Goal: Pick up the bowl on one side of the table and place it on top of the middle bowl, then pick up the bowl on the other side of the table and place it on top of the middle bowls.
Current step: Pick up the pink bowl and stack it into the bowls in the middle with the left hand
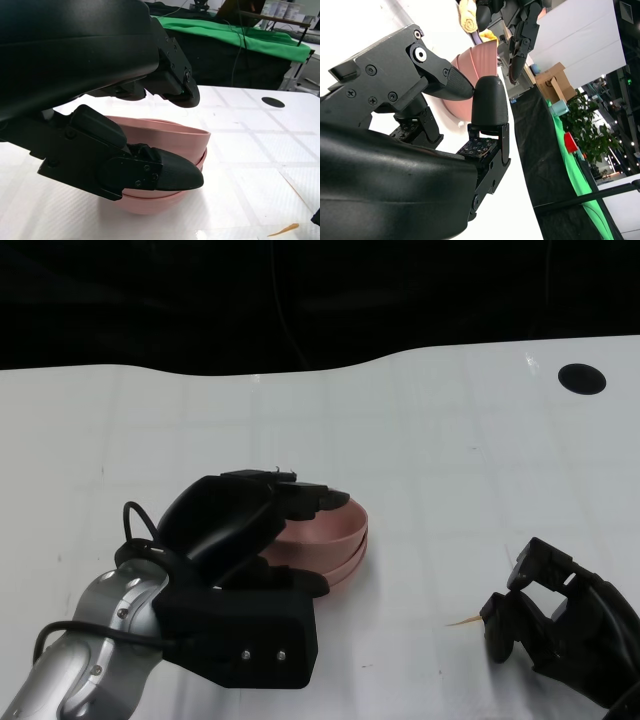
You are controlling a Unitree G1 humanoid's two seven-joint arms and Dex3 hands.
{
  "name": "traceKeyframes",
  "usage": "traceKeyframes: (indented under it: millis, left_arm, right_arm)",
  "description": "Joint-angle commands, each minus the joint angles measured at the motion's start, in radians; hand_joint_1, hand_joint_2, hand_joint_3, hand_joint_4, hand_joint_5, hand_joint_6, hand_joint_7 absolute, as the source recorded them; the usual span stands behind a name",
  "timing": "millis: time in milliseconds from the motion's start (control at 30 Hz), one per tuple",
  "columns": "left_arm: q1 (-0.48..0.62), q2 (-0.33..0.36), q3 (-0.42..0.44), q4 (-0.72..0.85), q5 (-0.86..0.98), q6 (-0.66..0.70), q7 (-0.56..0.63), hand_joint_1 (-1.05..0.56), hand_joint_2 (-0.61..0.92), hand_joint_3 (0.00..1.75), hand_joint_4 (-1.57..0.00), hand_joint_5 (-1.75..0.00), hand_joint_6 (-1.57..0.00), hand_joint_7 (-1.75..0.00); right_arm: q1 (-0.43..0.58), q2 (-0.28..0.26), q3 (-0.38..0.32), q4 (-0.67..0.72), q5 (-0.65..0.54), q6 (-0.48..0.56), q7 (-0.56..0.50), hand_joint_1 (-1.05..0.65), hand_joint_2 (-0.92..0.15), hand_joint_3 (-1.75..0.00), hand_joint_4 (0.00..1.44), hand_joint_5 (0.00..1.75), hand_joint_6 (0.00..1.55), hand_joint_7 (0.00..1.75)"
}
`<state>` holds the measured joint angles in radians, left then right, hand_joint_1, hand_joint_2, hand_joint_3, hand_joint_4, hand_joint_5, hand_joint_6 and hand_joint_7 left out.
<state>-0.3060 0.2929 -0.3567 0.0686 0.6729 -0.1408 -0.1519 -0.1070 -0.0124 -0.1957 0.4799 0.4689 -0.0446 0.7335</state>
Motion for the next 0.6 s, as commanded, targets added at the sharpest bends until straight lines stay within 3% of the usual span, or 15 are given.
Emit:
traceKeyframes:
  millis: [33,333,600]
  left_arm:
    - [0.008,0.013,0.001,0.015,0.004,-0.001,0.021,-0.86,0.92,0.42,-0.33,-0.01,-0.52,-0.01]
    - [0.007,0.021,-0.014,0.036,0.035,-0.007,0.047,-0.84,0.92,0.41,-0.32,0.0,-0.52,0.0]
    - [0.008,0.023,-0.047,0.065,0.117,0.002,0.095,-0.91,0.92,0.48,-0.14,0.0,-0.41,0.0]
  right_arm:
    - [0.006,-0.018,-0.012,-0.017,0.009,0.007,-0.004,-0.17,-0.5,-1.07,0.91,1.75,0.75,1.63]
    - [0.004,-0.019,-0.015,-0.016,0.013,0.013,0.0,-0.17,-0.48,-1.07,0.92,1.75,0.76,1.62]
    - [0.002,-0.018,-0.017,-0.01,0.017,0.008,0.006,-0.16,-0.46,-1.14,0.92,1.75,0.75,1.64]
